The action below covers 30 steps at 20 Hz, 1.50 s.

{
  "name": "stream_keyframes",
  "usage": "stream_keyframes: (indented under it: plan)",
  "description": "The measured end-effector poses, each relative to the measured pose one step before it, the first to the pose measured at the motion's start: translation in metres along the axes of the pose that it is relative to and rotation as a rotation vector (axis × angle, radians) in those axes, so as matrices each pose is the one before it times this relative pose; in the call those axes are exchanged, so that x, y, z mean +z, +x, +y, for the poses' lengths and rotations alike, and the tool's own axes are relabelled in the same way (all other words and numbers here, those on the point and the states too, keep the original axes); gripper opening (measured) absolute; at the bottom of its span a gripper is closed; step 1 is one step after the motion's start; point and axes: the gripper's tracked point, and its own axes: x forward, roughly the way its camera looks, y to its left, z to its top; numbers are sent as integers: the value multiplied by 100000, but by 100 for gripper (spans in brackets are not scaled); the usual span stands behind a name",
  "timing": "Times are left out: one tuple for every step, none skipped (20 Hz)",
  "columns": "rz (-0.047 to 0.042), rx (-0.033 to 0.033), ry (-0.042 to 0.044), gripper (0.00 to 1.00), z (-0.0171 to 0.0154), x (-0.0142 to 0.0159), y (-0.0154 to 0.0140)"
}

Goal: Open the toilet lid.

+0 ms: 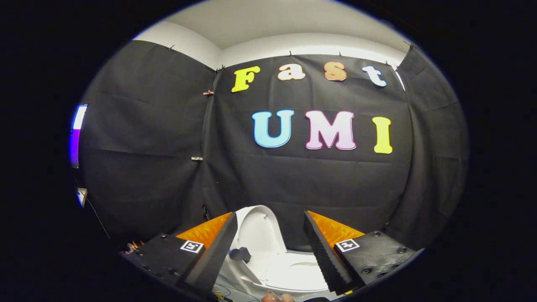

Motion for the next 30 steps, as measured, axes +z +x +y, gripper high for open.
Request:
stream_keyframes:
  plan:
    - [-1764, -1155, -180, 98, -872, 785, -692]
    - [-1569, -1457, -550, 98, -903, 589, -679]
    - [-1309, -1524, -663, 98, -932, 601, -622]
    - [-1211, -1667, -507, 98, -995, 477, -605]
    - [-1096, -1729, -168, 98, -926, 509, -494]
    - [-977, -1692, 467, 98, -966, 354, -602]
    - [-456, -1257, 728, 98, -708, 196, -462]
    - [-209, -719, 653, 98, -565, 127, -318]
    - [185, -714, 408, 98, -498, 88, -315]
    - [195, -1524, 289, 98, -781, 22, -224]
    - [-141, -624, 342, 98, -478, 129, -163]
    - [-23, 307, -70, 98, 27, 139, -68]
    - [-384, 604, -948, 98, 51, 142, -125]
    - [-341, 891, -1545, 99, 115, 125, -121]
    - [-648, 391, -1703, 99, 25, 176, -212]
    - [-869, -141, -1307, 99, -240, 120, -181]
    - [-625, 387, -475, 98, 49, 52, -69]
    - [-499, 356, 442, 98, 79, 20, 107]
    - [-63, 444, 705, 98, -14, -81, 43]
    - [-216, 953, 740, 98, 176, -102, 137]
    - [423, -8, 436, 98, -206, -150, 143]
    - [849, 59, 604, 98, -241, -352, 144]
    - [807, 243, 815, 98, -67, -332, 52]
    - [621, 28, 766, 98, -204, -95, 41]
    - [322, -110, 560, 98, -207, -47, 36]
    - [90, -310, 180, 98, -194, 69, 118]
    - [-271, -644, 241, 98, -305, 127, 17]
    - [-239, -405, 330, 98, -197, 94, 34]
    - [-165, -405, 299, 98, -189, 32, 79]
    - [49, -297, 115, 98, -150, 40, -85]
